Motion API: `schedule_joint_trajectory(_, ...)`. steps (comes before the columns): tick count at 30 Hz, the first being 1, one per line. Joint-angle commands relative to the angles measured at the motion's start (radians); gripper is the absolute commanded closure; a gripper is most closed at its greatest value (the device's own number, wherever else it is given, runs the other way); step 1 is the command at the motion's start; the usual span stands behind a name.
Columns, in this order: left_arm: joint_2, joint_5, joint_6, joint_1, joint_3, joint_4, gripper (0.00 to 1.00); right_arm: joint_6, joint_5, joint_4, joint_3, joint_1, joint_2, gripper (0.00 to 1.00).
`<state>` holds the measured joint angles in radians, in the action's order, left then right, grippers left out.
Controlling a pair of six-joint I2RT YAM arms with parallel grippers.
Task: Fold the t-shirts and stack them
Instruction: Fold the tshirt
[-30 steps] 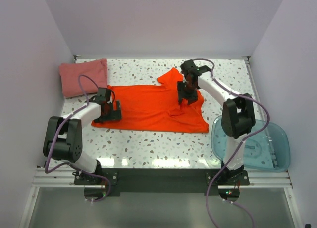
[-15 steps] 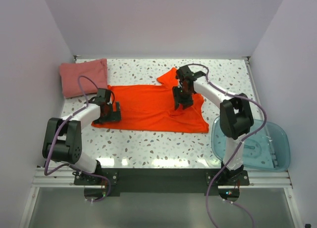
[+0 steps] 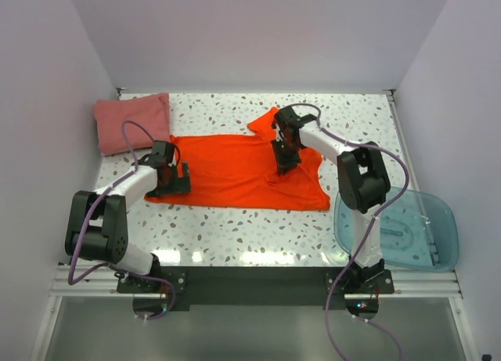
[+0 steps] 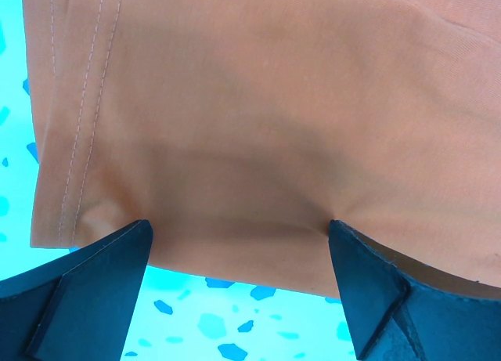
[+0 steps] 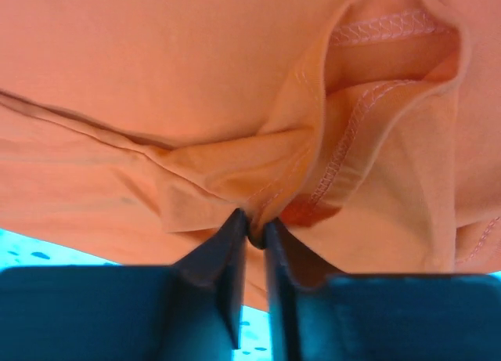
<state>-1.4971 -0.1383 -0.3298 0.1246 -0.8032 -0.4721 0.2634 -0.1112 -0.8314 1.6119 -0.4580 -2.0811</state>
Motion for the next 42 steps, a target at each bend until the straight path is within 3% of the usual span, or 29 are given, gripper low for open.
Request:
schedule_joint_trajectory(1, 0.037, -0.012, 0.002, -0.01, 0.006, -0.013, 0.0, -0.019, -0.044, -0.004, 0.08, -0.002, 0.012, 0.85)
schedule_joint_trajectory(3, 0.034, -0.012, 0.005, -0.01, 0.004, -0.014, 0.0, -0.024, -0.048, -0.017, 0.104, -0.005, -0.003, 0.95)
schedule_joint_trajectory(5, 0.032, -0.015, 0.006, -0.011, 0.001, -0.016, 0.0, -0.03, -0.054, -0.035, 0.15, -0.013, -0.019, 0.98)
schedule_joint_trajectory(14, 0.026, -0.012, 0.011, -0.011, -0.004, -0.022, 0.0, -0.062, -0.062, -0.158, 0.434, -0.059, -0.207, 0.93)
schedule_joint_trajectory(17, 0.024, -0.012, 0.012, -0.013, -0.004, -0.023, 0.0, -0.067, -0.054, -0.196, 0.516, -0.07, -0.259, 0.88)
schedule_joint_trajectory(20, 0.024, -0.014, 0.012, -0.013, -0.005, -0.028, 0.0, -0.066, -0.044, -0.213, 0.563, -0.077, -0.28, 0.74)
schedule_joint_trajectory(21, 0.024, -0.012, 0.012, -0.013, -0.007, -0.028, 0.0, -0.066, -0.039, -0.215, 0.571, -0.08, -0.287, 0.62)
schedule_joint_trajectory(24, 0.028, -0.009, 0.011, -0.014, -0.028, -0.036, 0.0, -0.061, -0.018, -0.219, 0.574, -0.08, -0.266, 0.48)
schedule_joint_trajectory(30, 0.032, -0.03, 0.023, -0.045, -0.138, -0.069, 0.0, -0.035, 0.039, -0.195, 0.501, -0.079, -0.113, 0.23)
schedule_joint_trajectory(42, -0.005, -0.127, 0.052, -0.153, -0.136, -0.027, 0.0, 0.063, 0.13, -0.085, -0.085, 0.021, 0.351, 0.2)
